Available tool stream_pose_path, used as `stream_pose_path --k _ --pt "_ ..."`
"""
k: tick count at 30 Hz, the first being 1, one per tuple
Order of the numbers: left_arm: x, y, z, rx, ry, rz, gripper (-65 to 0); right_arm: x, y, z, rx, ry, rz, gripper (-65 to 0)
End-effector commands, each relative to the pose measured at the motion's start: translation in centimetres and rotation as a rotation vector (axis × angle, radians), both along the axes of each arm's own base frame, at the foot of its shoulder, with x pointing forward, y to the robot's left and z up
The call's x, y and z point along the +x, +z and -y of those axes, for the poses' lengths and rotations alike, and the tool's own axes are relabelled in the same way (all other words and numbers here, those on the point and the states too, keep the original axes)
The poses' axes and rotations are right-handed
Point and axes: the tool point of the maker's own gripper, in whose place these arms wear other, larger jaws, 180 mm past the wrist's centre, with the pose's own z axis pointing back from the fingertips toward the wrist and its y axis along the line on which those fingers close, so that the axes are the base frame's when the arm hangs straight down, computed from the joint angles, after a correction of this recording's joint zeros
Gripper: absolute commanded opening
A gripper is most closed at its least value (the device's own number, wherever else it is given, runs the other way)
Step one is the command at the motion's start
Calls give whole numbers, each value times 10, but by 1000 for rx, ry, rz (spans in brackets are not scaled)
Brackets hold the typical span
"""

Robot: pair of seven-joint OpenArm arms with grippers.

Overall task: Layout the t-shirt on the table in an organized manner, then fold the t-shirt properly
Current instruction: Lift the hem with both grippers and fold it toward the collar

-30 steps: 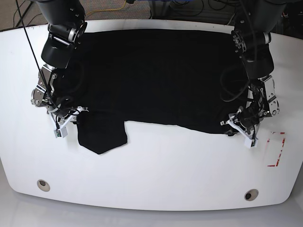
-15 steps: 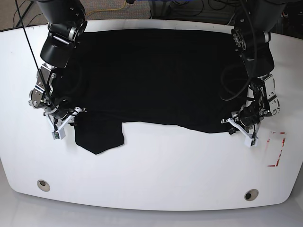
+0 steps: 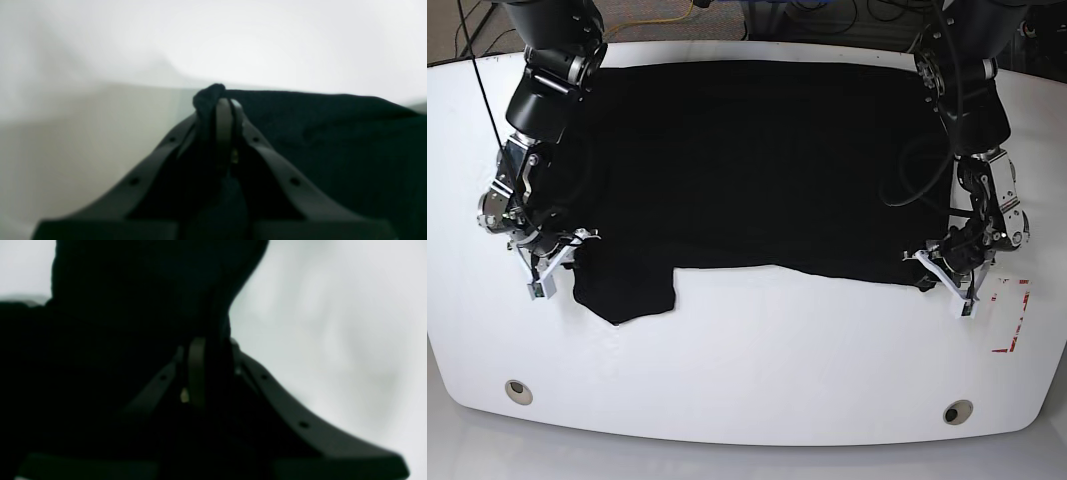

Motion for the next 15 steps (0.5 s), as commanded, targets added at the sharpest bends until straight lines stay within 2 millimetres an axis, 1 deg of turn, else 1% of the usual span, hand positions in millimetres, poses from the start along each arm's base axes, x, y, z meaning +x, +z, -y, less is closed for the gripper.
stream_pose_path --k 1,4,6,10,12,15 --pt "9 21 -4 16 -6 58 -639 15 35 11 -44 1 92 -564" --pt "8 27 -5 34 -11 75 -639 10 42 14 -81 8 87 -564" --pt "6 31 -6 48 -14 84 -639 10 51 15 -108 12 95 -564" --pt "1 34 -7 67 -17 96 -639 -2 59 24 -154 0 88 -564" --pt "-3 35 -8 81 -22 95 -639 -8 66 30 -183 -13 93 -564" --pt "-8 36 -8 94 -27 96 -639 -13 73 30 -198 -25 98 -564"
